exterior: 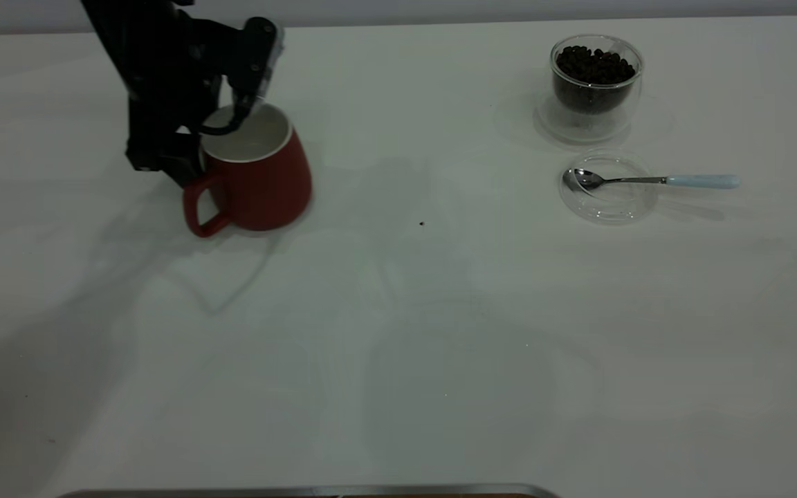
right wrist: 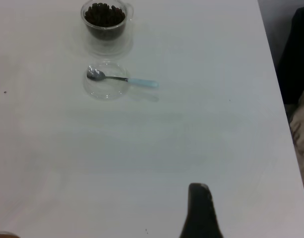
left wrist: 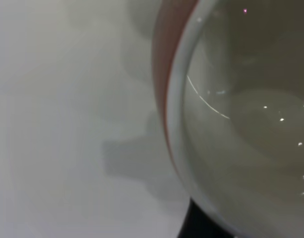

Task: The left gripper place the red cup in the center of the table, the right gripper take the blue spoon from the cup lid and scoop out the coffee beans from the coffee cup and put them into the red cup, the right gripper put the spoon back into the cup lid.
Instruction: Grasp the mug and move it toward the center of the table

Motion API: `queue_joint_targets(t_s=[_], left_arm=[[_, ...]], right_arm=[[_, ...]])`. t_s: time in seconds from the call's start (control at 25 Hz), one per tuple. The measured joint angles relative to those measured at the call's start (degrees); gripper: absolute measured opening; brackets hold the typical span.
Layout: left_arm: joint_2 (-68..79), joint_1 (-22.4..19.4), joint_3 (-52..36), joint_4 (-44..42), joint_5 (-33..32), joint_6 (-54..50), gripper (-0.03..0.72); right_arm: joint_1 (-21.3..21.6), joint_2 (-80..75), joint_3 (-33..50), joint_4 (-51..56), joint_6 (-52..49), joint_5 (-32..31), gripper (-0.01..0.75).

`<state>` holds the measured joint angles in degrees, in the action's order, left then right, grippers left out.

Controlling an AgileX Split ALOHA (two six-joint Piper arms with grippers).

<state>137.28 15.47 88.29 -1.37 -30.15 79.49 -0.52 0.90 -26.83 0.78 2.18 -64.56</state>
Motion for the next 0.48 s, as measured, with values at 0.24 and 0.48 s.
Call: queue_joint_targets(t_s=[0.24, 0.48], left_arm=[[0.02, 3.02, 0.00, 1.68, 1.13, 0.06, 0.595], [1.07, 4.94, 0.04, 3.45, 3.55, 0.06, 0.595]], right_arm=[[0.00, 0.00, 0.00, 0.00, 0.00, 0.00, 0.586], [0.00, 0.00, 0.00, 0.00, 0.00, 0.00, 0.586]])
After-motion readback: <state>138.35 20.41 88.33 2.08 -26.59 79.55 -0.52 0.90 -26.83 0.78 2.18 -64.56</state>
